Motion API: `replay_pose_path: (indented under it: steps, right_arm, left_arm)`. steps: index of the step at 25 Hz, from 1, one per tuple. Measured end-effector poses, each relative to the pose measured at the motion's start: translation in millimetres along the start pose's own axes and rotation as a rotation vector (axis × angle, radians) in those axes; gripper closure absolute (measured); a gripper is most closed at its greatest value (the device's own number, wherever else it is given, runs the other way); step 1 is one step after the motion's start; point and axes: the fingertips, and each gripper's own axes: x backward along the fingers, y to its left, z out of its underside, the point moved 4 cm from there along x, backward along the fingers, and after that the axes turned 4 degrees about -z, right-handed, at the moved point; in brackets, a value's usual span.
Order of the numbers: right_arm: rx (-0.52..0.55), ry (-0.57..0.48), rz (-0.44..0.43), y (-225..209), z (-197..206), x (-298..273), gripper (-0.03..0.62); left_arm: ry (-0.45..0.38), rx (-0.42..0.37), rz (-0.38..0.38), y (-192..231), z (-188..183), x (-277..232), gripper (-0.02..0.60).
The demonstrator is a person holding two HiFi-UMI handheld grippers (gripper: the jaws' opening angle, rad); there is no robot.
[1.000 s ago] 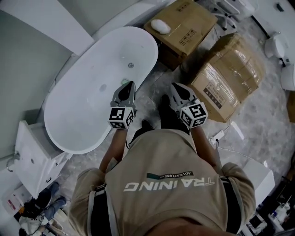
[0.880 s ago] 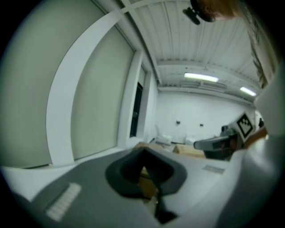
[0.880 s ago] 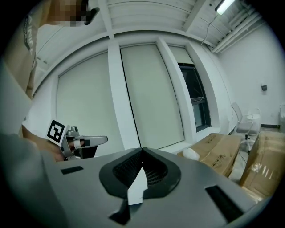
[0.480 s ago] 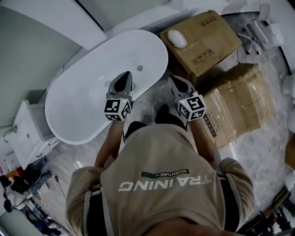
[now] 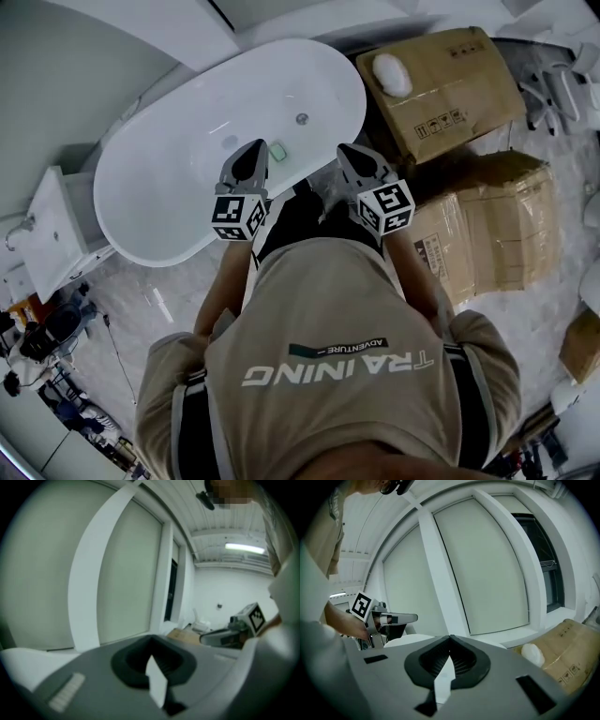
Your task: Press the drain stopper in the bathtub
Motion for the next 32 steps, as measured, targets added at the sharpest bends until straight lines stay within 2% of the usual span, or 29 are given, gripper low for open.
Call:
replay_pose_path:
  steps: [3, 6, 11, 15, 19, 25, 29, 32]
  right_arm:
    - [0.035, 0.01, 0.003, -2.0, -10.7, -15.6, 0.585]
    - [0.039, 0.029, 0.051, -10.6, -22.1, -27.4, 0.586]
    - [0.029, 0.038, 0.107, -28.2, -44.0, -56.8, 0.585]
    - [0.058, 0.052, 0.117, -28.4, -55.5, -81.8, 0.585]
    - [0.053, 0.103, 0.098, -33.2, -51.7, -95.5, 0.585]
    - [0.063, 0.174, 0.046, -67.9, -49.5, -116.2, 0.585]
    - [0.058, 0.211, -0.048, -93.7, -42.6, -140.7, 0.586]
    - [0.106, 0.234, -0.128, -113.8, -42.4, -163.2, 0.586]
  left_arm:
    - [-0.014, 0.009, 0.005, 14.9, -1.5, -21.0, 0.58]
    - [-0.044, 0.041, 0.033, 26.1, -9.5, -45.4, 0.58]
    - [-0.079, 0.019, 0.094, 48.6, -28.1, -80.7, 0.58]
    - [-0.078, 0.012, 0.114, 70.9, -22.5, -97.0, 0.58]
    - [-0.066, 0.042, 0.086, 84.9, -17.2, -106.8, 0.58]
    - [-0.039, 0.093, 0.014, 87.9, -6.3, -125.8, 0.58]
    - [-0.009, 0.108, -0.058, 87.2, -5.3, -139.7, 0.58]
    - [0.023, 0.127, -0.11, 87.7, -4.0, -153.1, 0.58]
